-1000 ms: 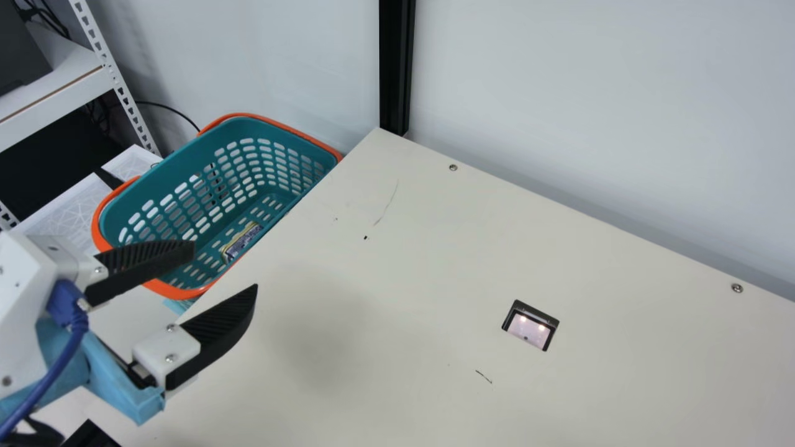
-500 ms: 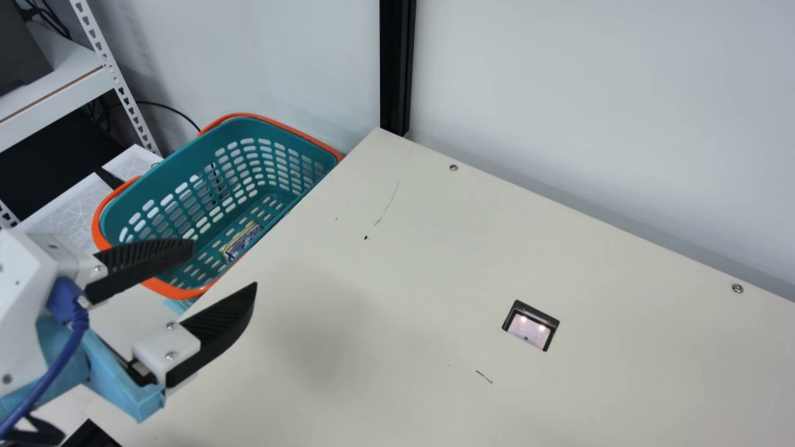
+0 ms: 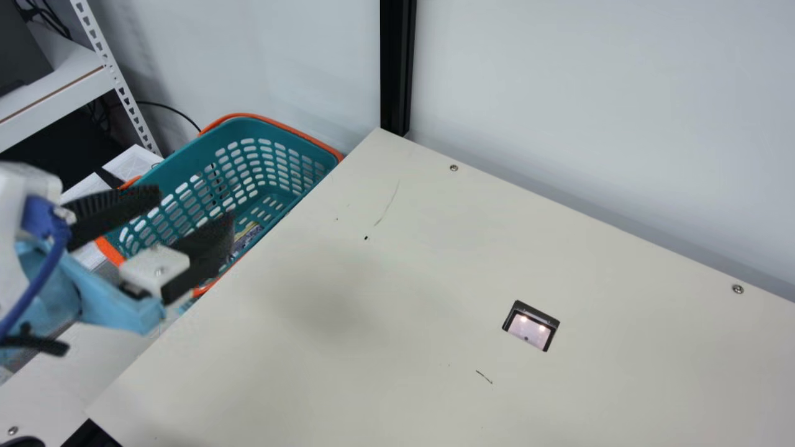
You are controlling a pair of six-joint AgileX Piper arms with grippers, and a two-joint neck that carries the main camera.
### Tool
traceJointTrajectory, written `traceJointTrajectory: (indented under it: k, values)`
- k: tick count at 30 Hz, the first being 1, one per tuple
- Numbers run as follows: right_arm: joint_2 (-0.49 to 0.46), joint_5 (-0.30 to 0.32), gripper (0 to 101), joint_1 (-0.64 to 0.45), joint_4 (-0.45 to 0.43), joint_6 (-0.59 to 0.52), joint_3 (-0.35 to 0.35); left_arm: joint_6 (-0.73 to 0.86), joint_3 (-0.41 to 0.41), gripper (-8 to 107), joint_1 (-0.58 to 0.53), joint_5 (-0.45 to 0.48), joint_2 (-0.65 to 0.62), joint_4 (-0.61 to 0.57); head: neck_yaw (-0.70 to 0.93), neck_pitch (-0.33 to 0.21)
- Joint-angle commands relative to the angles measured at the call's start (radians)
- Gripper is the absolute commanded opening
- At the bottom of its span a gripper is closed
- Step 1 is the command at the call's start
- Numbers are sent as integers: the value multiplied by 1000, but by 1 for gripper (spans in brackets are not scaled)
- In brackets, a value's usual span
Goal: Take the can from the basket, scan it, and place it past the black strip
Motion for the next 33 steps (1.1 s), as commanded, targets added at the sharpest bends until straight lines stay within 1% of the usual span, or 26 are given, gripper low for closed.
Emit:
traceJointTrajectory:
  k: [1, 8, 12, 15, 20, 26, 29, 33]
  values:
    - [0, 0, 101, 0, 0, 0, 0, -18, -37, 90, 24, -18, 60, 21, 19, -23]
    - [0, 0, 101, 0, 0, 0, 0, -13, -165, 90, 92, -53, 218, 46, 19, -23]
    - [0, 0, 101, 0, 0, 0, 0, 41, -251, 90, 130, -51, 302, 18, 19, -23]
    - [0, 0, 101, 0, 0, 0, 0, 93, -322, 90, 160, -30, 370, -25, 19, -23]
    - [0, 0, 101, 0, 0, 0, 0, 198, -446, 90, 230, 45, 493, -128, 19, -23]
    - [0, 0, 101, 0, 0, 0, 0, 349, -580, 90, 352, 153, 643, -252, 19, -23]
    - [0, 0, 101, 0, 0, 0, 0, 416, -636, 90, 415, 200, 716, -287, 19, -23]
    - [0, 0, 101, 0, 0, 0, 0, 479, -689, 90, 475, 253, 813, -304, 19, -23]
